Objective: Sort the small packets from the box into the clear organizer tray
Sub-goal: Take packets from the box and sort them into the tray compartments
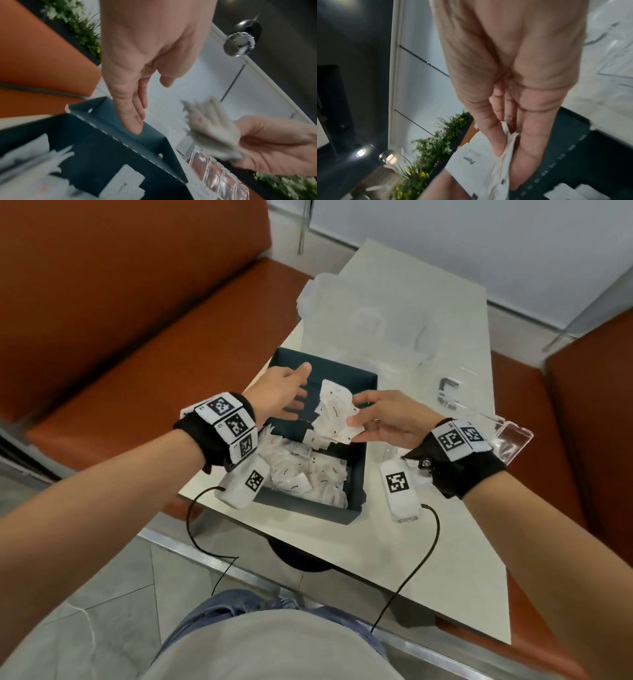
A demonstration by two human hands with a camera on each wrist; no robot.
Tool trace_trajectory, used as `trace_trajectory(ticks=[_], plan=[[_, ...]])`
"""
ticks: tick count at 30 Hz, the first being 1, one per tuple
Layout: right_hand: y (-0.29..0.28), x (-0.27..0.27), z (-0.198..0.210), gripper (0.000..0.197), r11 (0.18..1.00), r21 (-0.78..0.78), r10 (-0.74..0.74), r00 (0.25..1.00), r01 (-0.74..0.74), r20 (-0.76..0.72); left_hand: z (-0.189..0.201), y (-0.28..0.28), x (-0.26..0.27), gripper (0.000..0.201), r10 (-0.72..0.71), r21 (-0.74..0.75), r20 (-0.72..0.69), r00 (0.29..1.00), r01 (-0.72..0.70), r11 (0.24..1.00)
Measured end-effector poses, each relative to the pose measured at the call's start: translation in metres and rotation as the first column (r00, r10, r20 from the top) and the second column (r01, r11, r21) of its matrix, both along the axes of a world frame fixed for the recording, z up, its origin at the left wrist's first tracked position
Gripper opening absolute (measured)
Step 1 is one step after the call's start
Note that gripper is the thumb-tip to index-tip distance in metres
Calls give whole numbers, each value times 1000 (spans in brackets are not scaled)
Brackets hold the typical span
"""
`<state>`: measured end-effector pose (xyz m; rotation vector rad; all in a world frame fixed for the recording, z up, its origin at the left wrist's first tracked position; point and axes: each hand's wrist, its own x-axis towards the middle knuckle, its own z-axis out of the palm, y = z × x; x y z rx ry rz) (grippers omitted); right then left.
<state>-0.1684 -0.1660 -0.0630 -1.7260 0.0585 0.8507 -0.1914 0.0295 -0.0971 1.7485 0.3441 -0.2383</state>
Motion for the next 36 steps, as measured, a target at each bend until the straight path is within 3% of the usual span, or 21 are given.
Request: trace_trajectory(ticks=[4, 8, 10, 12, 14, 19, 22, 25, 26, 29, 32, 36], plan=[[-10, 3, 20, 31, 981, 161, -110, 993, 104, 29, 4, -24, 0, 59, 20, -349, -54, 998, -38, 936], [-17, 0, 25, 27, 945, 214, -266, 962, 247, 62, 7, -48, 3, 75, -81, -647, 4, 997, 64, 760], [-20, -2, 21, 24, 930, 222, -315, 946, 291, 79, 8, -62, 3, 75, -129, -697, 49, 990, 127, 706], [-25, -4, 17, 25, 927, 219, -334, 937, 305, 106, 9, -78, 3, 69, -133, -700, 78, 988, 149, 698], [-31, -3, 14, 29, 925, 208, -347, 929, 317, 126, 7, -92, 5, 60, -75, -712, 75, 994, 106, 694], [-51, -2, 8, 33, 938, 144, -342, 911, 316, 229, 3, -124, 16, 33, 39, -798, -8, 999, -30, 602], [-67, 1, 4, 29, 951, 39, -303, 895, 307, 329, 1, -143, 21, 25, 63, -769, -33, 997, -66, 635], [-89, 9, 5, 41, 901, -341, -37, 831, 267, 555, 1, -157, 27, 29, 90, -730, -57, 994, -103, 675], [-97, 11, 7, 46, 875, -388, 16, 784, 289, 620, 2, -161, 30, 30, 97, -720, -62, 993, -112, 685], [-112, 18, 13, 56, 891, -353, 50, 712, 285, 701, 8, -173, 39, 32, 57, -664, -50, 997, -76, 744], [-125, 22, 17, 56, 923, -321, 51, 761, 211, 647, 16, -187, 45, 40, -71, -604, -2, 997, 55, 795], [-148, 25, 15, 47, 952, -175, -113, 818, 252, 564, 24, -202, 49, 47, -211, -586, -25, 977, 157, 795]])
